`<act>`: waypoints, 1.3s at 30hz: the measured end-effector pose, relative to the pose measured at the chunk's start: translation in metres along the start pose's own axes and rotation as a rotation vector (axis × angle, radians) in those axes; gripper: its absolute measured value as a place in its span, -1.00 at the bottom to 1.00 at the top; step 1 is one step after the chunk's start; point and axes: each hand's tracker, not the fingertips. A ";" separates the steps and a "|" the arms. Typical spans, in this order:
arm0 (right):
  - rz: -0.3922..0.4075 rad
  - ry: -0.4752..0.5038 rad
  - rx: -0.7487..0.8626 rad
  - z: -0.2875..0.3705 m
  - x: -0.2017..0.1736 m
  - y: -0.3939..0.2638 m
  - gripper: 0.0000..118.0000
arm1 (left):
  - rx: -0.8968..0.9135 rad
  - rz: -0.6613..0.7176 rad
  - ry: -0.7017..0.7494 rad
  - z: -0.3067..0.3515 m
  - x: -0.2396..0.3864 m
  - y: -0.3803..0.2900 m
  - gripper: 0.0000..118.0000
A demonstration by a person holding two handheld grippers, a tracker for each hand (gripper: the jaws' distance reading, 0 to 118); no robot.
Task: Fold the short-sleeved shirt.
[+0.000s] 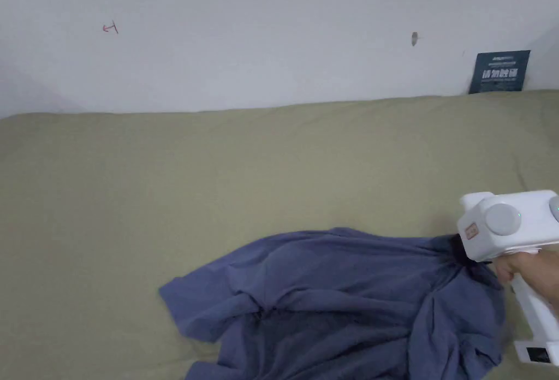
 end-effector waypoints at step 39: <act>-0.137 -0.073 0.715 0.438 0.082 0.005 -0.96 | 0.651 0.051 0.220 0.295 0.015 0.228 -0.98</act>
